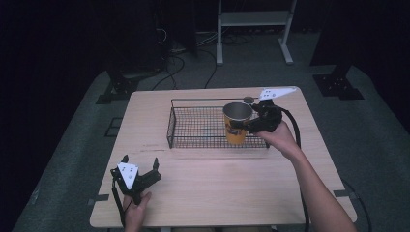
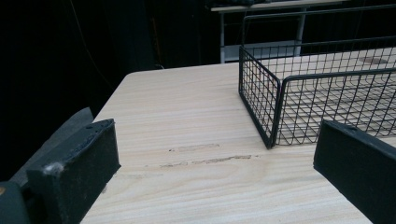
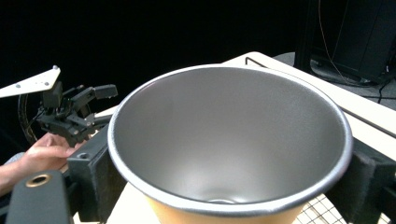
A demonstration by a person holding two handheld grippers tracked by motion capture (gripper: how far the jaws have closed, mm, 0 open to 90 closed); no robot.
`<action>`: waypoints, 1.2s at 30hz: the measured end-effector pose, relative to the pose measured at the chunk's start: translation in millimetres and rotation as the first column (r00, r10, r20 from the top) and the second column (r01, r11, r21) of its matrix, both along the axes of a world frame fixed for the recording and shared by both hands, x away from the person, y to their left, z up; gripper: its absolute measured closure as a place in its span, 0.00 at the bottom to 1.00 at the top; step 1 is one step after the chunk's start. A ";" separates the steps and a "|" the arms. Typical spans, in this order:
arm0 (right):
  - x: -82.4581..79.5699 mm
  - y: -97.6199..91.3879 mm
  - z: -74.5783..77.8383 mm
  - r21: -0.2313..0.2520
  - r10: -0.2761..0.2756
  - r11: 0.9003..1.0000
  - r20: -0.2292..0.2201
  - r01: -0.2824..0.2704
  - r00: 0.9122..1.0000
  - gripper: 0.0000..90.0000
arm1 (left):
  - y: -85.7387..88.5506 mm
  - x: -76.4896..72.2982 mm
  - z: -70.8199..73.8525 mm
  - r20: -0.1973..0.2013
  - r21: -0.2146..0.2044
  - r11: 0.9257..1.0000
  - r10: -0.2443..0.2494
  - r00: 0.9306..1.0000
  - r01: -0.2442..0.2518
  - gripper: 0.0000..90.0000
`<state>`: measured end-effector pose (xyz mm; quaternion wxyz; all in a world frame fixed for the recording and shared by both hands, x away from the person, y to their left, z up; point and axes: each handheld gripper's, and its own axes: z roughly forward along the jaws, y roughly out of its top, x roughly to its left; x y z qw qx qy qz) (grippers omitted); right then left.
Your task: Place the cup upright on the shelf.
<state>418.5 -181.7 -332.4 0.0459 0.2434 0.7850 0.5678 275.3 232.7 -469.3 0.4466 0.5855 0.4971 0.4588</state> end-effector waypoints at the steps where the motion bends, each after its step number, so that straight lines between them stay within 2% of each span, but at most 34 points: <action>1: 1.1 0.4 0.9 -0.001 0.002 1.000 0.001 -0.002 1.000 0.13 | 0.1 0.0 0.0 -0.001 0.000 1.000 0.001 1.000 -0.001 0.00; 13: 17.5 11.1 12.0 0.002 0.009 1.000 0.004 -0.009 1.000 0.13 | 0.7 0.3 0.1 0.000 -0.005 1.000 0.000 1.000 0.000 0.00; 25: 42.3 19.7 26.1 -0.015 0.003 1.000 0.005 -0.003 1.000 0.13 | 1.0 0.3 0.1 0.001 -0.008 1.000 -0.002 1.000 0.002 0.00; 36: 61.6 24.6 28.9 -0.018 0.028 0.999 0.009 -0.028 1.000 0.13 | 1.0 0.4 0.1 0.001 -0.008 1.000 -0.003 1.000 0.003 0.00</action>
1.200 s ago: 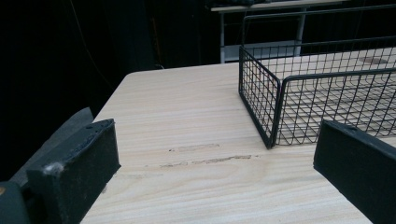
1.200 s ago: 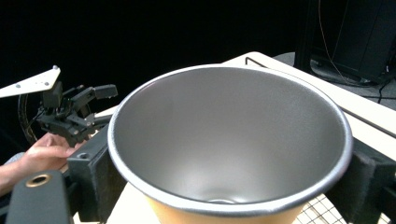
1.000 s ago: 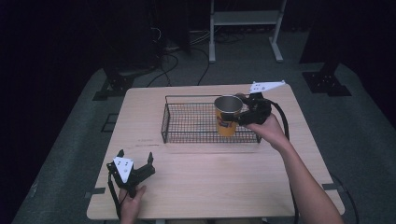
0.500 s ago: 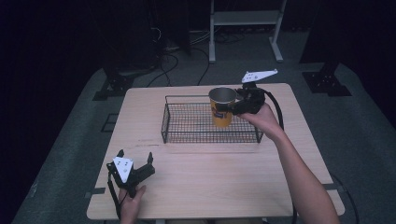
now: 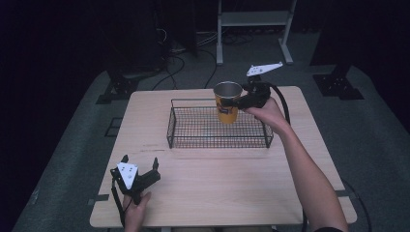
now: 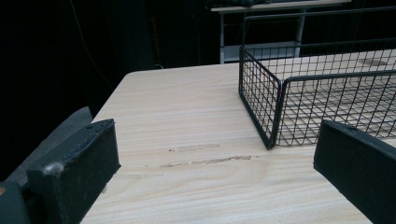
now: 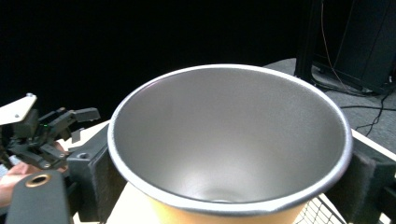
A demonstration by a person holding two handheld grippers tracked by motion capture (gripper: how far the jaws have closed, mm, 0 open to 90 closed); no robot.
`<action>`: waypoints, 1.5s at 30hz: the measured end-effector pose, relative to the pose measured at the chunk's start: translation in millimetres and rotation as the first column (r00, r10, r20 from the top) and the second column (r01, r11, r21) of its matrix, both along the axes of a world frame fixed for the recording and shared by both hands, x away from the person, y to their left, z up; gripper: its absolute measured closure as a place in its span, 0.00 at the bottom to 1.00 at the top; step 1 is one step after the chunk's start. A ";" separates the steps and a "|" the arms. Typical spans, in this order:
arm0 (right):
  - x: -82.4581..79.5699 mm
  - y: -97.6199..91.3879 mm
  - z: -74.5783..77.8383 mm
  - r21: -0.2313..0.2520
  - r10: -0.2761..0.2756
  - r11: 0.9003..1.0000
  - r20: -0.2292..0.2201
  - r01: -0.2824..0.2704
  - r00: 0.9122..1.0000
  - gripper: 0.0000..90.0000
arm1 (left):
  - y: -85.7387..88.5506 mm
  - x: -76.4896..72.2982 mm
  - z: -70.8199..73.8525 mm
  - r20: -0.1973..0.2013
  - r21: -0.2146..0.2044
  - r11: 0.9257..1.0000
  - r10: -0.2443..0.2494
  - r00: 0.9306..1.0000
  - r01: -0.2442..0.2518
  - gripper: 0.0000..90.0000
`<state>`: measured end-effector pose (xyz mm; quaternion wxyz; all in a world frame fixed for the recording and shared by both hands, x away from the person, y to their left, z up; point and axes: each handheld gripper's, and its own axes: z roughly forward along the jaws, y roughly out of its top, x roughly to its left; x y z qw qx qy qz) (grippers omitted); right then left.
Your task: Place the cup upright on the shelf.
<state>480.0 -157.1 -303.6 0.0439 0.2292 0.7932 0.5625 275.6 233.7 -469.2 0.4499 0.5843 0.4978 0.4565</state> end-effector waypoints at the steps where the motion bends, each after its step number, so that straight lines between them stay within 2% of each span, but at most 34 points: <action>1: 1.3 0.5 -1.2 0.000 0.002 1.000 0.000 -0.002 1.000 0.13 | 0.1 0.0 0.0 0.000 0.000 1.000 0.000 1.000 0.000 0.00; 4: 8.1 4.1 -11.2 -0.013 0.013 1.000 -0.017 -0.013 1.000 0.13 | 0.3 -0.1 0.1 -0.002 -0.002 1.000 0.000 1.000 0.000 0.00; 13: 18.5 7.1 -34.2 -0.005 0.030 1.000 -0.050 -0.030 0.998 0.13 | 0.4 0.0 0.0 -0.001 -0.005 1.000 -0.001 1.000 0.001 0.00; 19: 24.5 5.8 -44.9 -0.010 0.037 0.999 -0.080 -0.038 0.996 0.13 | 0.4 0.0 0.0 0.000 -0.004 1.000 -0.002 1.000 0.002 0.00; 25: 23.9 6.5 -53.1 -0.014 0.049 0.999 -0.056 -0.050 0.997 0.13 | 0.4 -0.1 0.0 -0.001 -0.001 1.000 -0.003 1.000 0.003 0.00; 28: 24.4 5.8 -60.2 -0.019 0.052 0.998 -0.069 -0.053 0.996 0.13 | 0.3 0.0 0.0 0.000 -0.001 1.000 -0.003 1.000 0.003 0.00; 36: 32.6 4.1 -73.3 -0.019 0.026 0.999 -0.101 -0.029 0.995 0.13 | 0.3 0.1 0.0 -0.001 -0.002 1.000 -0.003 1.000 0.003 0.00; 45: 40.3 4.0 -86.4 -0.069 -0.005 0.998 -0.121 -0.003 0.993 0.13 | 0.4 -0.1 0.0 -0.001 -0.003 1.000 -0.004 1.000 0.004 0.00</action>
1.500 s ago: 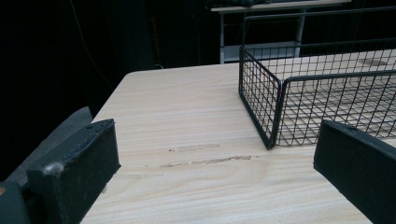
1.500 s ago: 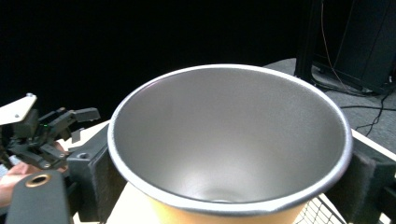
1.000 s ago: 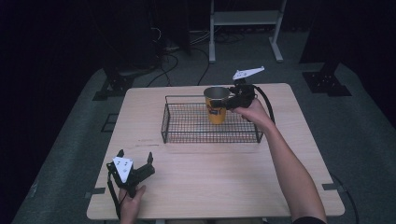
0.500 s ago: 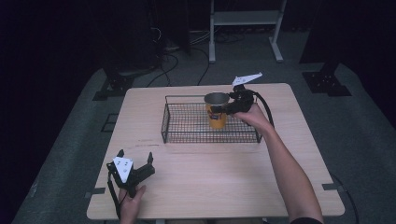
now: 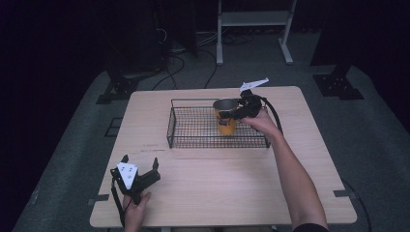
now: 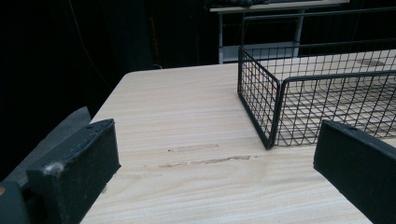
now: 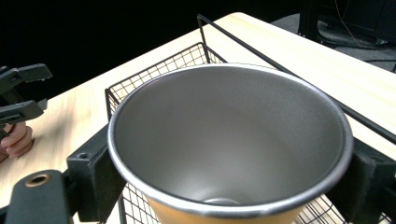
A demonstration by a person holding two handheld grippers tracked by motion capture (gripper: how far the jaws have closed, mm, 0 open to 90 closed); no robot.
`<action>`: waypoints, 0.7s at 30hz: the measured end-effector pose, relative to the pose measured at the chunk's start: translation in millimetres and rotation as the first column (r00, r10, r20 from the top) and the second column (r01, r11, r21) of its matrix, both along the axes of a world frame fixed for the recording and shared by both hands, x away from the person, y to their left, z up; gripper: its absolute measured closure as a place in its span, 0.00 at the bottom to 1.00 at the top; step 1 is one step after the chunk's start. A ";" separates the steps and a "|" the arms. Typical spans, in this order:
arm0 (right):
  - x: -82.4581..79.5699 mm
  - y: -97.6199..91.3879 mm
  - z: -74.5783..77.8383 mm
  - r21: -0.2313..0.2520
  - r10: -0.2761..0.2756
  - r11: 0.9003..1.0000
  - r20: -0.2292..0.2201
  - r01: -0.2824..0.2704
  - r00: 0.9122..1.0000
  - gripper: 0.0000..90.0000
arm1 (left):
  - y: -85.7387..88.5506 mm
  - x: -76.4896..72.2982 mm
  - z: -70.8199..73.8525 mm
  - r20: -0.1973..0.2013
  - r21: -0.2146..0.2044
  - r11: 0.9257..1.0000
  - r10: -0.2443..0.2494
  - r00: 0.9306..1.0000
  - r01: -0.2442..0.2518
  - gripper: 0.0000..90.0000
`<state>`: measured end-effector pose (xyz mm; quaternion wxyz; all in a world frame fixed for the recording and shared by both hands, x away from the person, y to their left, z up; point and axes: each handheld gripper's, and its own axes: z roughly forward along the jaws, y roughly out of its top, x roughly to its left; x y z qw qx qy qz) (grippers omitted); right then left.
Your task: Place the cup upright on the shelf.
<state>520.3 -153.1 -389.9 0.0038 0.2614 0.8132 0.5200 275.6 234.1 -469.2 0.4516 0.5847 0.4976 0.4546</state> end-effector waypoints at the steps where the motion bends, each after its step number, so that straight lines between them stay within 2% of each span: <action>1: 0.7 0.1 -0.9 -0.002 -0.002 1.000 -0.003 0.002 1.000 0.13 | 0.0 0.0 0.0 -0.001 0.000 1.000 0.000 1.000 0.000 0.00; 4: 2.5 2.6 -5.6 -0.024 -0.015 1.000 0.017 0.015 1.000 0.13 | -0.1 0.1 0.0 0.000 0.002 1.000 0.000 1.000 0.000 0.00; 15: 6.8 11.1 -15.9 -0.054 -0.023 0.998 0.053 0.026 0.998 0.13 | -0.3 0.0 0.0 0.002 0.003 1.000 -0.001 1.000 0.001 0.00; 21: 9.8 12.5 -23.9 -0.067 -0.031 0.997 0.055 0.035 0.998 0.13 | -0.2 -0.1 -0.1 0.002 0.000 1.000 -0.001 1.000 0.001 0.00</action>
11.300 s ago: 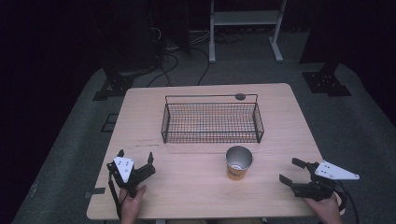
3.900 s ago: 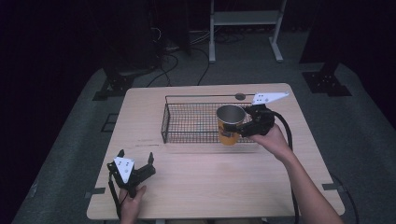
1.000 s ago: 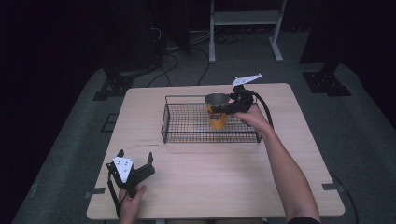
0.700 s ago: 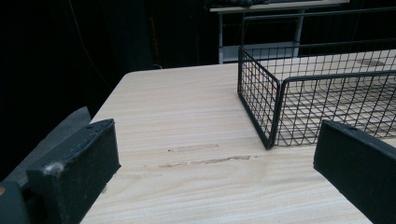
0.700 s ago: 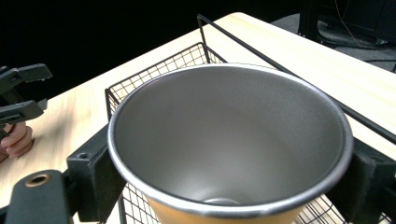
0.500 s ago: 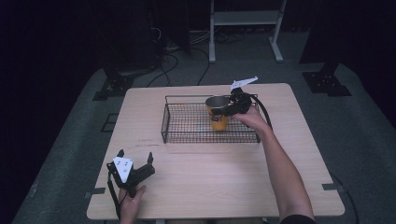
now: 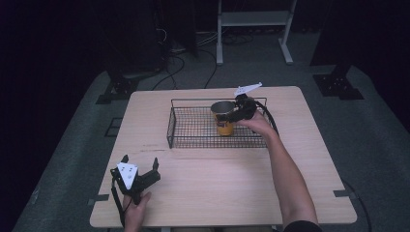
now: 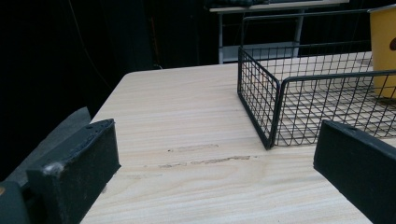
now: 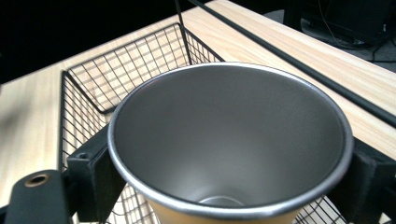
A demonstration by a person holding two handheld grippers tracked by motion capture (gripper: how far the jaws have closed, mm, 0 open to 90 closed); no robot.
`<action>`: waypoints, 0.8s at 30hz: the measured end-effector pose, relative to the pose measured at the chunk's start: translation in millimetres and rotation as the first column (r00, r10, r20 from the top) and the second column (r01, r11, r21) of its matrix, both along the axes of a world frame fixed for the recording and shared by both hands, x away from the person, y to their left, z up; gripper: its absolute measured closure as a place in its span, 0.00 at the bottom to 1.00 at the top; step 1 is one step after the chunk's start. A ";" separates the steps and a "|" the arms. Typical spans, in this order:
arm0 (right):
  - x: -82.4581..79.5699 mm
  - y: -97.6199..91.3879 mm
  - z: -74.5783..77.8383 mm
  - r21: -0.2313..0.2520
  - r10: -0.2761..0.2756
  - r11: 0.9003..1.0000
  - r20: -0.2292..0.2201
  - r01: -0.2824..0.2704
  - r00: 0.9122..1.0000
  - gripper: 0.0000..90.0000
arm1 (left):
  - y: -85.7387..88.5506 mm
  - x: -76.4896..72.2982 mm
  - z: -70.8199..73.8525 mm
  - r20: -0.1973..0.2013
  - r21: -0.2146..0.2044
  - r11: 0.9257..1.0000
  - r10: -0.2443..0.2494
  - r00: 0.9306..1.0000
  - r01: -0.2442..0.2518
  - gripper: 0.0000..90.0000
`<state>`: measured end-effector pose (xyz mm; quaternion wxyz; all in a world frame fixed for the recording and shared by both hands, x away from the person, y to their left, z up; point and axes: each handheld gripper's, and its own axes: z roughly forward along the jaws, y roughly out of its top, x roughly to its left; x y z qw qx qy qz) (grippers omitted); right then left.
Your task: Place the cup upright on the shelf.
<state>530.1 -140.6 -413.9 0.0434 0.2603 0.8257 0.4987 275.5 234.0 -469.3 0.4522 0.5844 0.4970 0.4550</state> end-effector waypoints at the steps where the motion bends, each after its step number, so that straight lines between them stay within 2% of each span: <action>1: 0.2 0.5 -1.1 -0.006 0.001 1.000 0.001 -0.001 1.000 0.13 | 0.0 0.0 0.0 0.000 0.001 1.000 0.000 1.000 0.000 0.00; 12: 1.3 2.1 -4.6 -0.030 -0.018 0.999 0.031 0.019 0.999 0.11 | -0.2 -0.1 0.0 0.000 0.003 1.000 -0.001 1.000 0.001 0.00; 20: -0.5 3.0 -2.3 -0.059 -0.019 0.998 0.044 0.022 0.999 0.02 | -0.2 0.1 0.0 0.000 0.003 1.000 0.000 1.000 0.000 0.00; 24: -1.2 3.7 -1.7 -0.049 -0.015 0.999 0.039 0.017 0.999 0.01 | -0.2 0.0 0.0 0.000 0.004 1.000 -0.001 1.000 0.001 0.00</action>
